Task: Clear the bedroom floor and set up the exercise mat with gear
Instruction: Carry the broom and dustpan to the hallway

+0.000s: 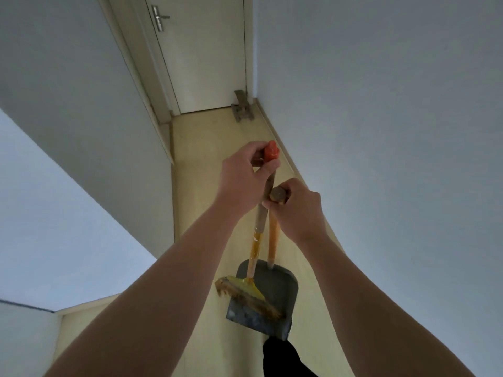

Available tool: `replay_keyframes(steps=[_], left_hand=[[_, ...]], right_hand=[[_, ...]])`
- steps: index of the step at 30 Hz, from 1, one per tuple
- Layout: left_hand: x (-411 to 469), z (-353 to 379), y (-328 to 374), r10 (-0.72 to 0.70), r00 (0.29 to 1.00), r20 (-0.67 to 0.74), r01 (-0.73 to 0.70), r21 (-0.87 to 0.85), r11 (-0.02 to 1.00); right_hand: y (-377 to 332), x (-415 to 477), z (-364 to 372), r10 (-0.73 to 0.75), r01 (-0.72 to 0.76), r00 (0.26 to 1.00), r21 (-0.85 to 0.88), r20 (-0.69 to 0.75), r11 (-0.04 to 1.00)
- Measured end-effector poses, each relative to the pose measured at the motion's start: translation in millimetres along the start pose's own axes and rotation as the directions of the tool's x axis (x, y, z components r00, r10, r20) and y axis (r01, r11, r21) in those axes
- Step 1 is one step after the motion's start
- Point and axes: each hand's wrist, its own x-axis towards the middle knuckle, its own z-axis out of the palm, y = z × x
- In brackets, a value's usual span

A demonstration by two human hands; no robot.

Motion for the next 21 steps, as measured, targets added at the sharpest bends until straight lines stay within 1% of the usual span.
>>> replay_keyframes(steps=[3, 6, 10, 14, 17, 21], left_hand=[[53.8, 10.9, -15.7, 0.006, 0.999, -0.041, -0.004, 0.029, 1.0], [111.0, 19.2, -26.2, -0.018, 0.998, -0.059, 0.02, 0.045, 0.999], [193.8, 25.1, -36.6, -0.022, 0.995, -0.098, 0.027, 0.052, 0.998], [260.6, 24.3, -51.4, -0.027, 0.989, -0.144, 0.033, 0.043, 0.999], [320.5, 25.9, -75.5, -0.034, 0.986, -0.164, 0.038, 0.021, 0.999], [396.2, 26.5, -117.7, -0.021, 0.988, -0.154, 0.02, -0.004, 1.0]], right_hand=[[4.3, 60.8, 15.8, -0.015, 0.015, 1.0, 0.008, 0.001, 1.0], [5.3, 123.0, 24.3, -0.049, 0.049, 0.998, 0.006, 0.044, 0.999], [-9.2, 211.3, 30.6, -0.081, 0.081, 0.994, 0.0, 0.072, 0.997], [-23.2, 280.8, 40.4, -0.126, 0.127, 0.987, -0.001, 0.099, 0.992], [-28.1, 340.8, 58.4, -0.129, 0.129, 0.985, 0.005, 0.115, 0.992], [-35.5, 415.8, 89.0, -0.131, 0.133, 0.987, -0.021, 0.096, 0.991]])
